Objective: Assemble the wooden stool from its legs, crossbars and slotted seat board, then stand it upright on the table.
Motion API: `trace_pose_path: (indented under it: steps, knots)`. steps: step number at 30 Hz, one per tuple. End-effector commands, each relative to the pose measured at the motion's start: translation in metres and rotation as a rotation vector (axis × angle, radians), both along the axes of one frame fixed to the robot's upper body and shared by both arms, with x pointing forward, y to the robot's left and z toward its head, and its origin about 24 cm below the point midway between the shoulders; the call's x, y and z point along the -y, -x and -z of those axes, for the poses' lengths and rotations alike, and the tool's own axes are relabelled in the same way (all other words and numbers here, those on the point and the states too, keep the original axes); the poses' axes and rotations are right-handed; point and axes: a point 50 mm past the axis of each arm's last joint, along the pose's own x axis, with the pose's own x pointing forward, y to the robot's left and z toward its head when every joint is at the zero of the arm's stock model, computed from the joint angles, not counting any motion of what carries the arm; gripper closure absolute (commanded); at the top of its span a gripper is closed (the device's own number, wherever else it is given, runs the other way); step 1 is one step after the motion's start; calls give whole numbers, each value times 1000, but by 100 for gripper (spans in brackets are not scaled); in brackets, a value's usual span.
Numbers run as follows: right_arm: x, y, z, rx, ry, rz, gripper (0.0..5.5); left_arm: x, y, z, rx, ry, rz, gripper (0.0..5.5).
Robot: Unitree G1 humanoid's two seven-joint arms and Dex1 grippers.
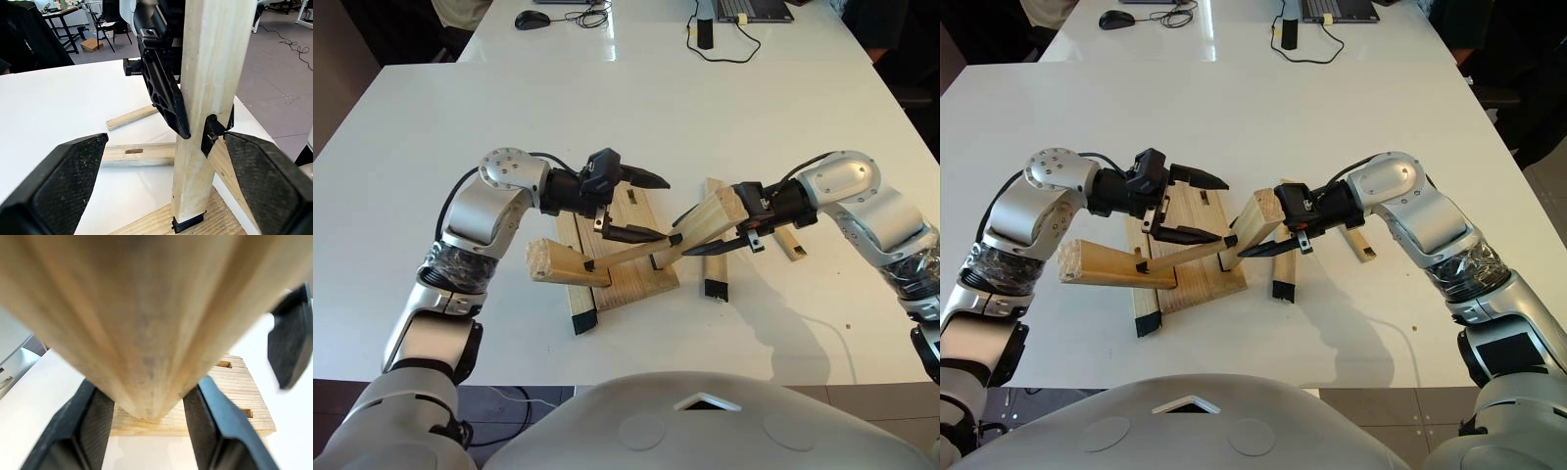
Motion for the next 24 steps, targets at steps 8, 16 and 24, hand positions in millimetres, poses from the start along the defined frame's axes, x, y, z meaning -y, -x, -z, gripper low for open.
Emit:
trace_pose_path:
  steps: [8, 16, 24]
  knots:
    - [20, 19, 79, -208, 406, 79, 351, -8, -40, -39, 66, 102, -319, 114]
    - [24, 21, 81, -218, 402, 106, 351, -55, -67, -66, 238, 5, -488, 114]
    - [27, 23, 80, -222, 401, 121, 351, -135, -35, -32, 252, -325, -484, 114]
